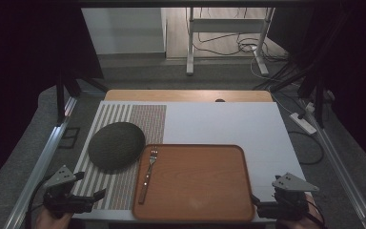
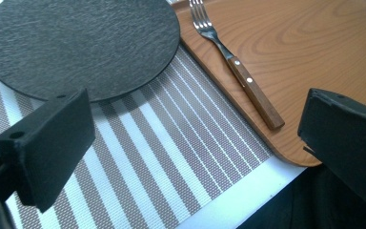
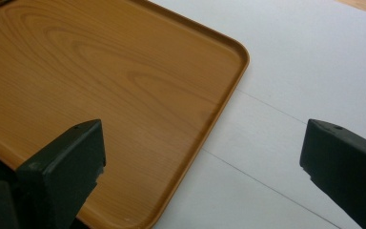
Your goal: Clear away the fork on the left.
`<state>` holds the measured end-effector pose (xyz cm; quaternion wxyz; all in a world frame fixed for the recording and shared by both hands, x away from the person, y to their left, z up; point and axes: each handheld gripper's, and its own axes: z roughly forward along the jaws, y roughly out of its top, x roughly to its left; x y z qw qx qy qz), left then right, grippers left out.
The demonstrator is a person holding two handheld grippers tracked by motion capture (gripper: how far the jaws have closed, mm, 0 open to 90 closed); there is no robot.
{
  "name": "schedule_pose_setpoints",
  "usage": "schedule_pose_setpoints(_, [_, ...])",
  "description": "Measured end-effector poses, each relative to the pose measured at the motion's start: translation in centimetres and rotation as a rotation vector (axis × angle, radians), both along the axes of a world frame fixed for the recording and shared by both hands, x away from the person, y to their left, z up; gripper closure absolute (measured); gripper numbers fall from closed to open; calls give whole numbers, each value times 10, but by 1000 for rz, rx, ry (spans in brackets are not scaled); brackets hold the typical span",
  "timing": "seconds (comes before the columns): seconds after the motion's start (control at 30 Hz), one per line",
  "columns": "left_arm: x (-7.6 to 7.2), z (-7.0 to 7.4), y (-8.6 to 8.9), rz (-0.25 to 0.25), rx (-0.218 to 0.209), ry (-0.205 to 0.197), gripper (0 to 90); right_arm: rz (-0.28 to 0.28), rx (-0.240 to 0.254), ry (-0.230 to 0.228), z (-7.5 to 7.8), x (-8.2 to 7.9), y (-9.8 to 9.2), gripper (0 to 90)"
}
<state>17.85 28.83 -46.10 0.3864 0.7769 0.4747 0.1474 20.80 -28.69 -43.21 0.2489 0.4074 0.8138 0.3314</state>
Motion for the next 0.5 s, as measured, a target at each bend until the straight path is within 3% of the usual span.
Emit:
schedule_pose_setpoints(0.27, [-6,0,5,-1,17,-8,0,1,-1,0,0,0,0,20])
schedule_pose_setpoints(0.5, [-4,0,5,-9,15,7,0,3,-6,0,0,0,0,19])
